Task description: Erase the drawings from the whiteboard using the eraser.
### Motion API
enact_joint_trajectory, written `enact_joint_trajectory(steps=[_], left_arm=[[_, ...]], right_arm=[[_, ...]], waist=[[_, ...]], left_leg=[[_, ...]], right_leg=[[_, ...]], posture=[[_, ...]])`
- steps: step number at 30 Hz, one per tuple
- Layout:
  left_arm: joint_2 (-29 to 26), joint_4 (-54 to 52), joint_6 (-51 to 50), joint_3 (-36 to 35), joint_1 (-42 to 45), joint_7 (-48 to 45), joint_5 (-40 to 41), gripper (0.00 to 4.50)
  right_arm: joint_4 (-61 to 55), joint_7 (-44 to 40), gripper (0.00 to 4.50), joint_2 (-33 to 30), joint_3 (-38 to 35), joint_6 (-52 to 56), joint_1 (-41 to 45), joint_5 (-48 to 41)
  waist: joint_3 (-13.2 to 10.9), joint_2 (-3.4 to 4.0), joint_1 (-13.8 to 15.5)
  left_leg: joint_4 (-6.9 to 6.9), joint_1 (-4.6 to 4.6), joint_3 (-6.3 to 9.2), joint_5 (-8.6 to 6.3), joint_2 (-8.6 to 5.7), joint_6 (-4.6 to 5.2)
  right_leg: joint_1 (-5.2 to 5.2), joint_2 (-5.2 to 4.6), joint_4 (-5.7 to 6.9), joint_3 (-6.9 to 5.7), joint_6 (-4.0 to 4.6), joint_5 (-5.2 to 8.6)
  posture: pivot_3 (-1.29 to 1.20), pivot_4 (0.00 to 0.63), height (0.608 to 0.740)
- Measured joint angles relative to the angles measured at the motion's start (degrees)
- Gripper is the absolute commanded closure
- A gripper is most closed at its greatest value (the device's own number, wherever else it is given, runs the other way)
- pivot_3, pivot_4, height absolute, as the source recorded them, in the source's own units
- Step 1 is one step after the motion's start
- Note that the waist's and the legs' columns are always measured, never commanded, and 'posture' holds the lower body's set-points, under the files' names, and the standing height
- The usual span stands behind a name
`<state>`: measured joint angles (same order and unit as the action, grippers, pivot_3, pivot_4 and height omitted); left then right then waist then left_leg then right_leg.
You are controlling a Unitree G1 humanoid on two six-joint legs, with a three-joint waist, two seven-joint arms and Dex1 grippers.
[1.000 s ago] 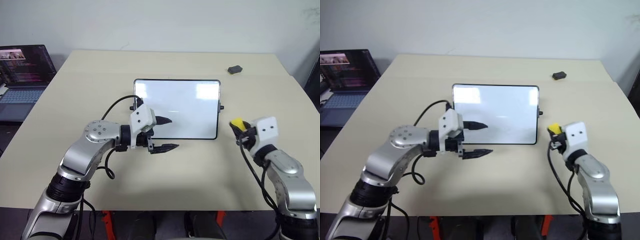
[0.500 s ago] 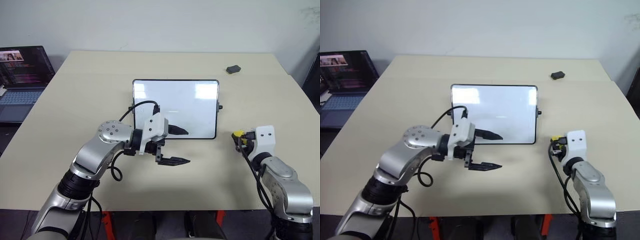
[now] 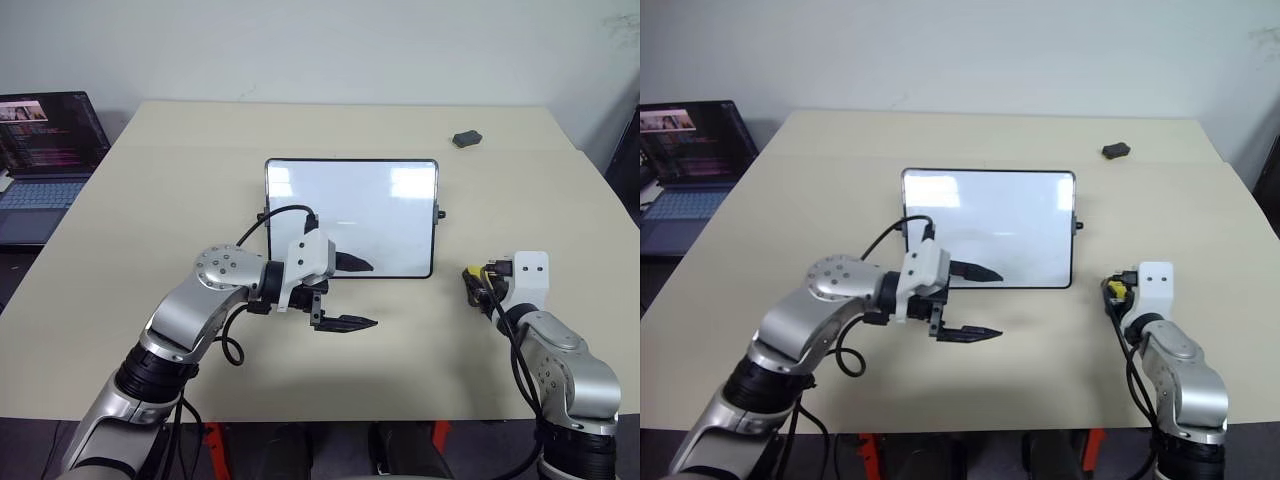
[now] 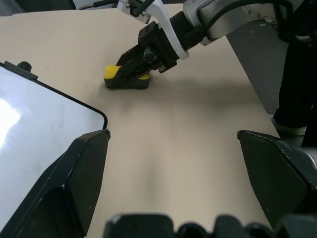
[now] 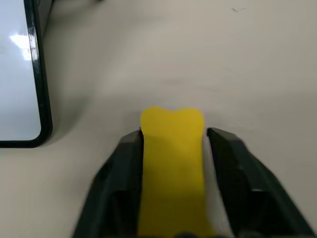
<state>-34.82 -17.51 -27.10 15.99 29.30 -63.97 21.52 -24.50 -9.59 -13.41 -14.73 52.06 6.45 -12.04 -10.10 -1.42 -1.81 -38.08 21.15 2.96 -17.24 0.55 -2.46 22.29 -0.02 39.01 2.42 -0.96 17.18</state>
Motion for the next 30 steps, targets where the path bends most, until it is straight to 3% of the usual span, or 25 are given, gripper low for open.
enact_joint_trajectory(steps=[4,11,18,23,26,30], left_arm=[[0.00,0.00,0.00,0.00,-0.21,0.64,-0.05,0.00],[0.09,0.07,-0.02,-1.05,-0.78,2.72,0.00,0.00],[2.92,-0.44,-3.47,-12.18,-6.25,14.77,1.20,0.00],[7.49,-6.97,-8.59,-20.21,-16.45,26.79,2.61,0.00],[12.42,-12.15,-9.47,-20.85,-24.75,33.47,2.57,0.00],[17.65,-14.37,-8.32,-20.94,-27.65,41.96,-0.02,0.00]], right_arm=[[0.24,0.37,0.04,0.09,0.01,-0.14,0.16,-0.50],[-0.03,1.43,0.04,0.58,-0.35,-2.39,1.08,-0.95],[-5.88,1.46,0.04,0.76,0.55,-8.06,-0.48,-1.30],[-9.15,-4.74,0.04,1.25,3.14,-20.94,-7.92,-2.75],[-9.93,-7.48,0.04,3.02,4.79,-29.09,-16.00,-2.97],[-7.58,-10.83,0.04,3.44,4.30,-38.26,-21.31,-3.87]], waist=[[0.00,0.00,0.00],[0.00,0.00,0.00],[0.02,0.03,-0.08],[0.03,0.02,0.07],[0.04,0.01,0.32],[0.05,0.00,0.44]], left_leg=[[0.00,0.00,0.00,0.00,0.00,0.00],[0.00,0.00,0.01,0.00,0.01,0.00],[0.02,-0.01,0.03,-0.01,0.04,0.00],[0.05,0.01,0.06,-0.02,0.03,-0.01],[0.04,0.04,0.07,-0.04,0.00,-0.04],[-0.02,-0.32,0.05,-0.04,-0.07,-0.03]], right_leg=[[0.00,0.00,0.00,0.00,0.00,0.00],[0.00,0.00,0.01,-0.01,0.00,0.00],[0.01,-0.01,0.00,-0.01,-0.02,0.02],[-0.01,-0.07,-0.05,-0.03,-0.10,0.07],[-0.02,-0.15,-0.06,-0.04,-0.15,0.10],[-0.35,-0.17,-0.01,-0.01,-0.18,0.05]], posture=[[0.00,0.150,0.740],[0.00,0.150,0.740],[0.00,0.150,0.740],[0.00,0.150,0.740],[0.00,0.150,0.740],[0.00,0.150,0.740]])
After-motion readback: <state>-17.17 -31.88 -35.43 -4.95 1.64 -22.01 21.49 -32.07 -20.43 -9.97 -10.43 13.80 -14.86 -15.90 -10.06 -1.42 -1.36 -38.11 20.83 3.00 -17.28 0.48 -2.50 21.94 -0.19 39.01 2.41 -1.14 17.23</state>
